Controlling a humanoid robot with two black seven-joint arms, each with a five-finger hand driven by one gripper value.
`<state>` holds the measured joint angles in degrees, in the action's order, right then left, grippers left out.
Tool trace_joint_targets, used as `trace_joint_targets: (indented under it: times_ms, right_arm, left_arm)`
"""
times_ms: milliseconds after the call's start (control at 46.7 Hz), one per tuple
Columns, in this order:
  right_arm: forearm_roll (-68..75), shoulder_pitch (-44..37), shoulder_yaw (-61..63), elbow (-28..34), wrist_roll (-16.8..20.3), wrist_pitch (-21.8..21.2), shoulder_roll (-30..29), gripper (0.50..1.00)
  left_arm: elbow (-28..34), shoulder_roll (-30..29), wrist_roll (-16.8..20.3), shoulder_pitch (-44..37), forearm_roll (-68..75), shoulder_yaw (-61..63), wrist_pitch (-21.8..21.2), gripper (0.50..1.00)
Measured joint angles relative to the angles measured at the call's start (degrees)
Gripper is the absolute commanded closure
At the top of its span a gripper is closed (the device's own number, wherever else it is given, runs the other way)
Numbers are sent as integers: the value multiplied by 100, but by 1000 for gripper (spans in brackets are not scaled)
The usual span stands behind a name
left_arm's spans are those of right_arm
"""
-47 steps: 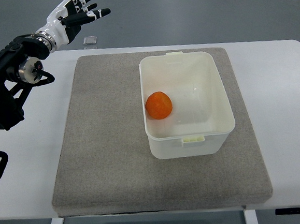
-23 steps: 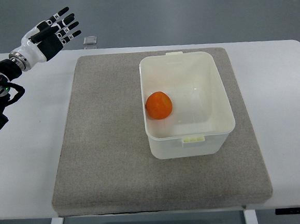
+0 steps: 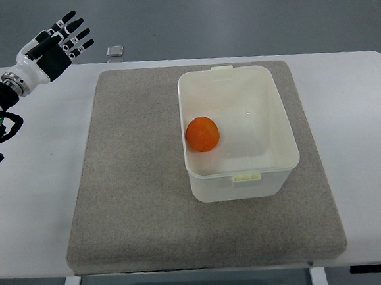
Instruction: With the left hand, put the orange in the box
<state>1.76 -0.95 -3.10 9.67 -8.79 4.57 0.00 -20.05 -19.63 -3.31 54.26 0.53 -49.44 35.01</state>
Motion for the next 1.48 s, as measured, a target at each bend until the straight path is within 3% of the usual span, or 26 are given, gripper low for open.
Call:
trace_joint_targets:
  times_ms: [364, 1478]
  right_arm:
    - [0, 2, -2, 0, 1, -2, 0, 574]
    - [6, 8, 29, 80, -44, -15, 0, 574]
  left_arm:
    - [0, -129, -460, 21, -5, -6, 0, 504]
    - [10, -167, -459, -130, -831, -13, -2, 504]
